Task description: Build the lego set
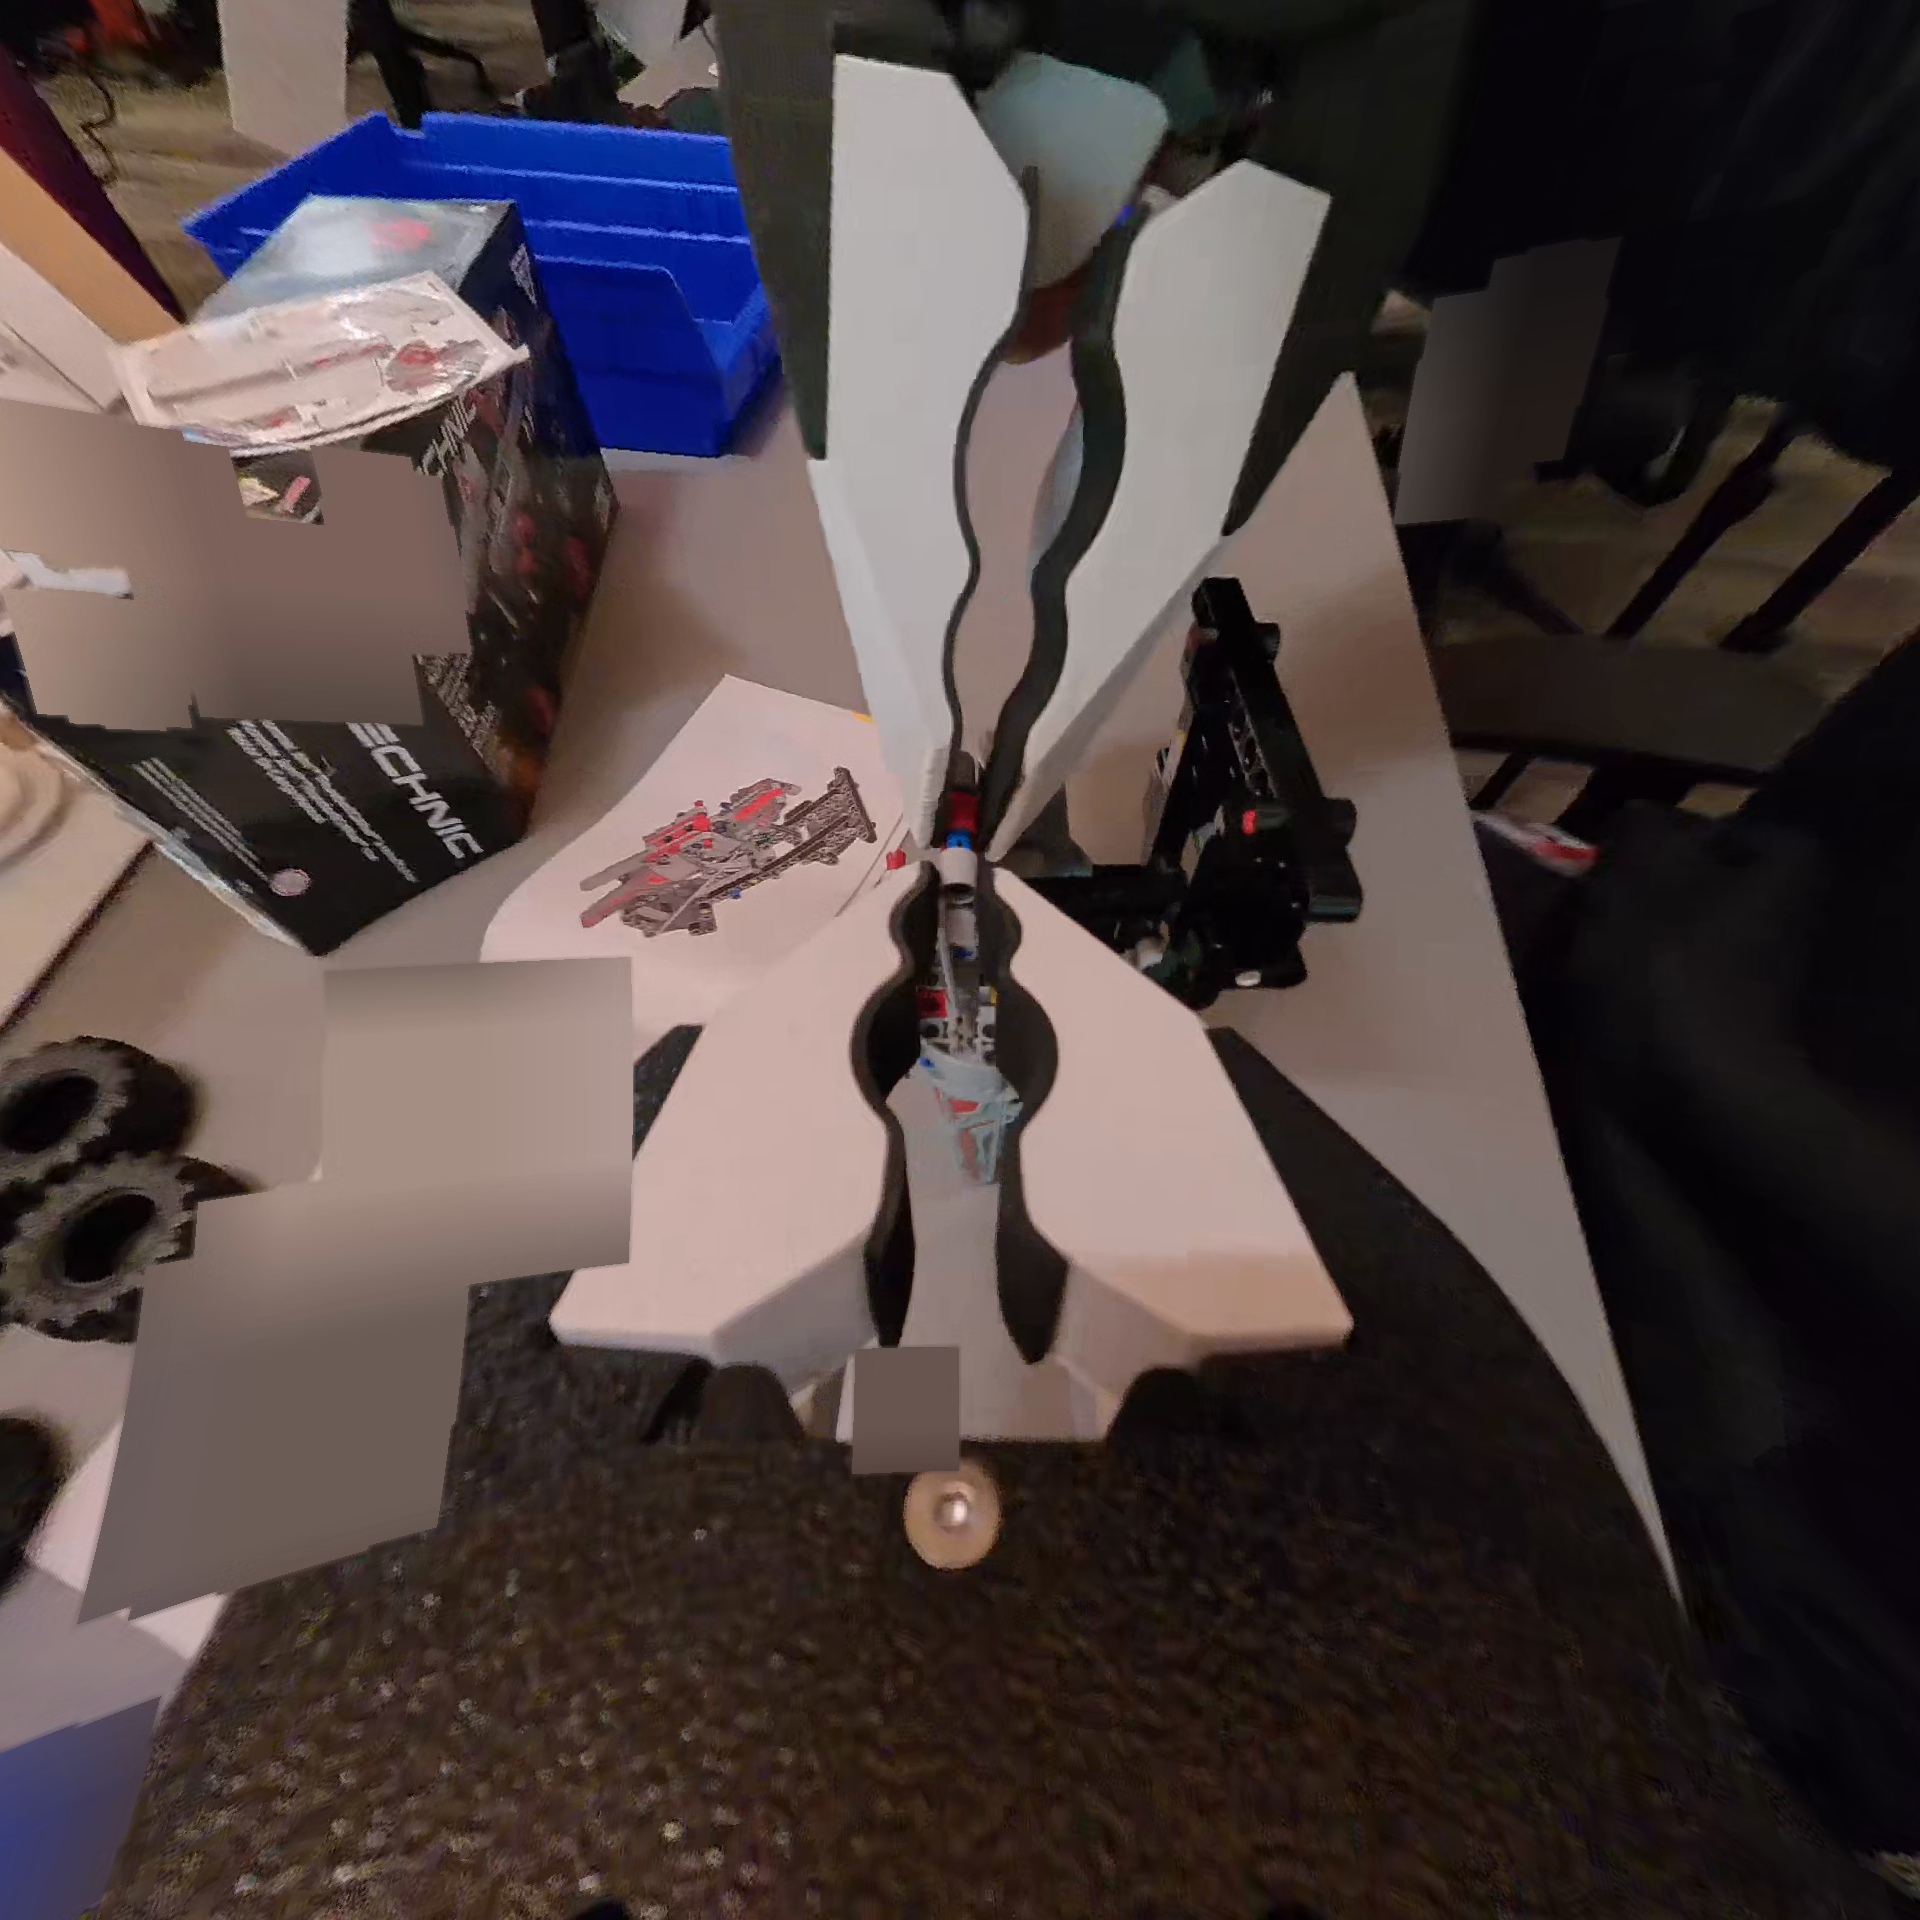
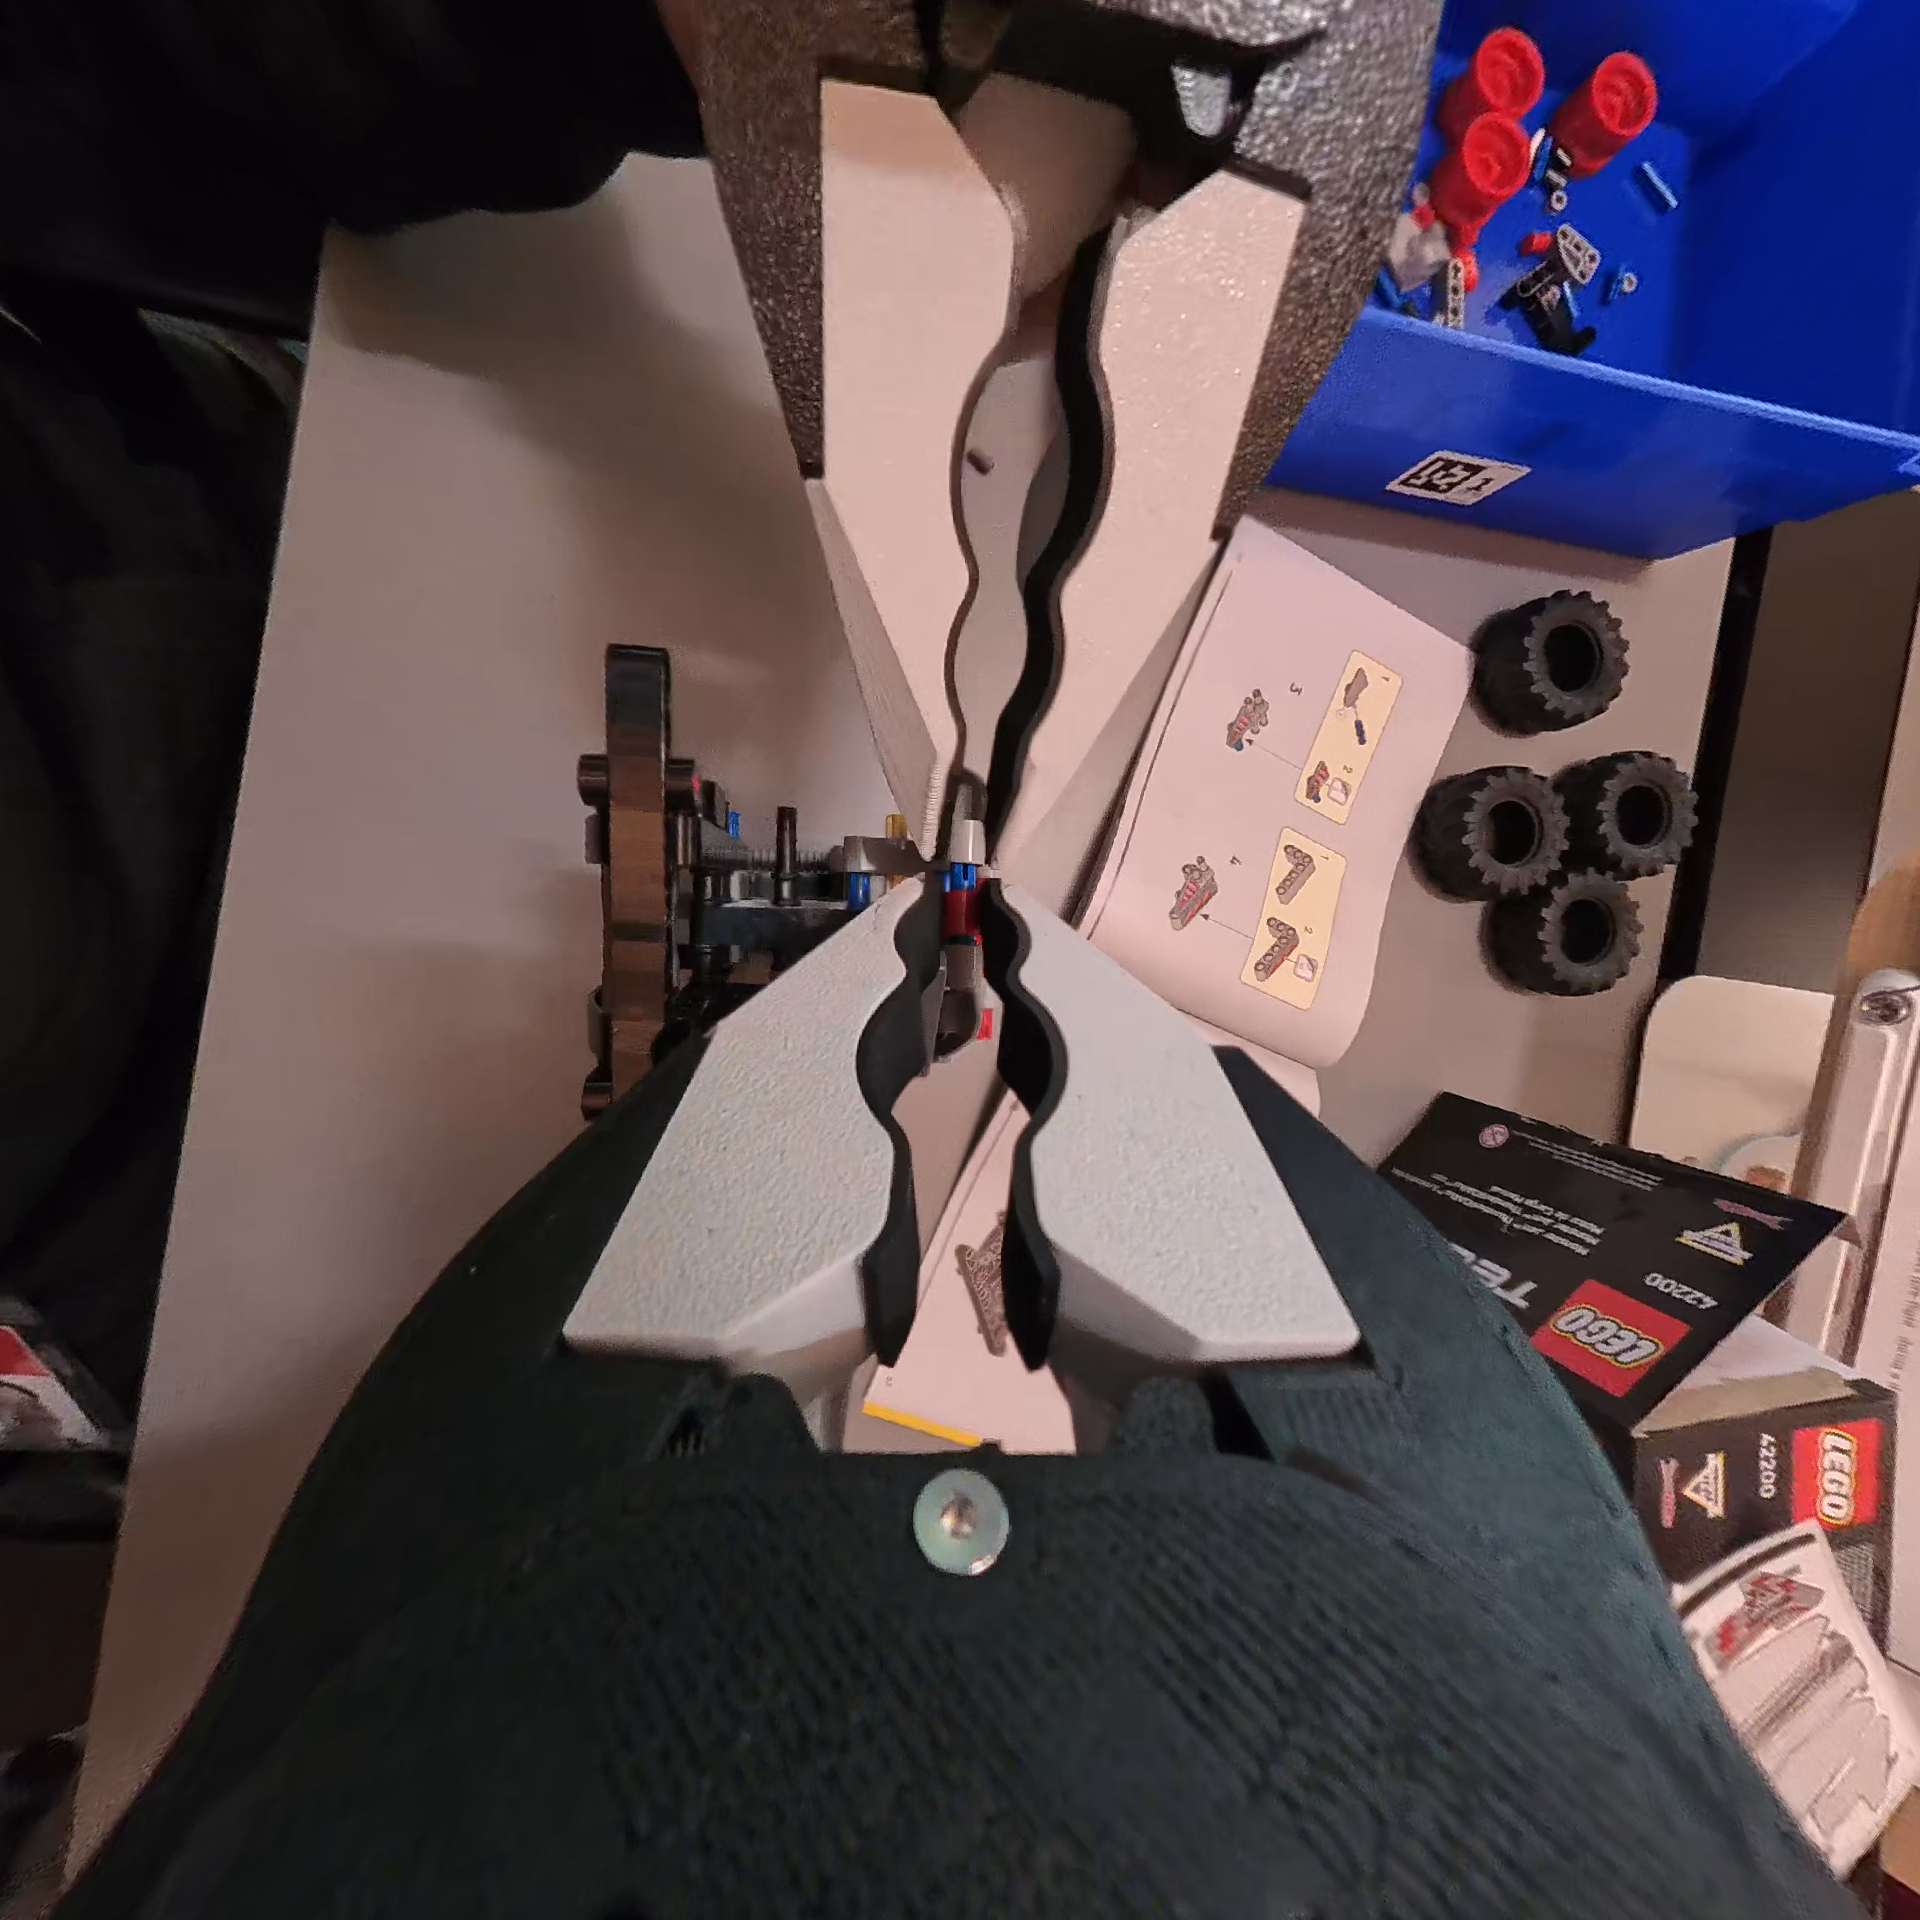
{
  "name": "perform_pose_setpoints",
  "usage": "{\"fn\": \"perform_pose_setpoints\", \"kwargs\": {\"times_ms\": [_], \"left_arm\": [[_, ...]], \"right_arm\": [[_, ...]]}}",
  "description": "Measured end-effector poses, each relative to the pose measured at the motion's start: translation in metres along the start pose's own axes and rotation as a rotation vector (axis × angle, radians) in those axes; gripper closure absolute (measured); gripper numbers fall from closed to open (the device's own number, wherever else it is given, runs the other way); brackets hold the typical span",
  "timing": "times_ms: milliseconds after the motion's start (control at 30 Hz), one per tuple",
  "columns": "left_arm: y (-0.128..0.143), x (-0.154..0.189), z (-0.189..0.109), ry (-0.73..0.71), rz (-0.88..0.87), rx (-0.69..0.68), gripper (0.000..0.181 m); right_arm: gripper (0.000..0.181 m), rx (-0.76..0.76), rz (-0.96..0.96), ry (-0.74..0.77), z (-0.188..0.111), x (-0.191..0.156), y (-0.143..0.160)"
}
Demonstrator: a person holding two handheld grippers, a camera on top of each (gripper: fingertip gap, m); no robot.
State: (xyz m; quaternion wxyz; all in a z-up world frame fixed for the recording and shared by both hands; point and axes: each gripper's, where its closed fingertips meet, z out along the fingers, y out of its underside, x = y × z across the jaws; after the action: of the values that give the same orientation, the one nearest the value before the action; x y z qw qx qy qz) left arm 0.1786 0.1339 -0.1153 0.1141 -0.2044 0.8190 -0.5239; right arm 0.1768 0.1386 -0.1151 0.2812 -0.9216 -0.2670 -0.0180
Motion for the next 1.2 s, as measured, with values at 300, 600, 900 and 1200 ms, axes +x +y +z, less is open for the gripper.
{"fn": "perform_pose_setpoints", "kwargs": {"times_ms": [300, 600, 900, 1200], "left_arm": [[0.000, 0.004, -0.001, -0.016, 0.032, -0.008, 0.178], [-0.001, 0.004, -0.002, -0.007, 0.050, -0.007, 0.177], [-0.004, 0.003, 0.003, -0.021, 0.072, -0.015, 0.177], [-0.005, 0.001, 0.005, -0.035, 0.144, -0.020, 0.177]], "right_arm": [[0.151, 0.120, 0.193, -0.003, -0.024, 0.005, 0.006], [0.147, 0.409, 0.338, -0.005, -0.034, -0.001, 0.015], [0.154, 0.459, 0.285, -0.031, -0.015, -0.011, 0.013], [0.157, 0.511, 0.234, 0.023, -0.013, -0.009, 0.013]]}}
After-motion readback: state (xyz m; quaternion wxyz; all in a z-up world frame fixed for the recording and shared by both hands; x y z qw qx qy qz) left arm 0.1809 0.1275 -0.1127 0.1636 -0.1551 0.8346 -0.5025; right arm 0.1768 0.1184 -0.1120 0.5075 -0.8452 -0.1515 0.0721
